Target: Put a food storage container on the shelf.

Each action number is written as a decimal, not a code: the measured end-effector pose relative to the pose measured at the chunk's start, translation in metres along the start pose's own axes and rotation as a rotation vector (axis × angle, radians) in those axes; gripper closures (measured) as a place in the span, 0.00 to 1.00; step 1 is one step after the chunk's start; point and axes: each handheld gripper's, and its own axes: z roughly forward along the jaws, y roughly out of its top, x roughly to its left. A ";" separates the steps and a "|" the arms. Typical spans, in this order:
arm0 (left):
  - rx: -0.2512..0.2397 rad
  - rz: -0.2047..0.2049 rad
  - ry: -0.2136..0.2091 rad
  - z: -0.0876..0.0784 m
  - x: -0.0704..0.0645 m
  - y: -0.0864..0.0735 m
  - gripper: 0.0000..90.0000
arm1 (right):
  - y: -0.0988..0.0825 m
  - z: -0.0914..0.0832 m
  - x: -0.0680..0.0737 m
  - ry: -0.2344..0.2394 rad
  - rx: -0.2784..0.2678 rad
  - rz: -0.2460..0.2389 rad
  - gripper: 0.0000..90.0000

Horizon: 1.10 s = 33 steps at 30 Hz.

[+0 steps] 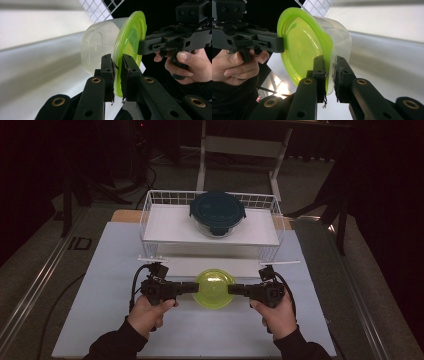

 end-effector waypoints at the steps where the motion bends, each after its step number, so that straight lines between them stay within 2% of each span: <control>1: -0.005 0.005 -0.001 -0.001 -0.002 0.002 0.90 | 0.002 -0.002 0.002 -0.003 -0.002 -0.006 0.90; 10: -0.055 0.049 -0.031 -0.020 -0.018 0.031 0.91 | 0.029 -0.021 0.020 0.007 -0.043 -0.036 0.90; 14: -0.073 0.052 -0.051 -0.026 -0.022 0.044 0.91 | 0.045 -0.027 0.026 0.014 -0.056 -0.049 0.90; 20: -0.106 0.081 -0.050 -0.034 -0.033 0.069 0.91 | 0.070 -0.040 0.036 0.008 -0.090 -0.072 0.90; 26: -0.125 0.103 -0.054 -0.040 -0.039 0.094 0.91 | 0.092 -0.050 0.044 -0.003 -0.124 -0.088 0.90; 27: -0.125 0.103 -0.054 -0.040 -0.039 0.094 0.91 | 0.096 -0.052 0.045 -0.001 -0.128 -0.091 0.90; 28: -0.130 0.114 -0.059 -0.042 -0.041 0.101 0.91 | 0.099 -0.053 0.046 0.004 -0.136 -0.093 0.90; 33: -0.129 0.114 -0.068 -0.042 -0.039 0.120 0.91 | 0.116 -0.057 0.048 -0.012 -0.141 -0.099 0.90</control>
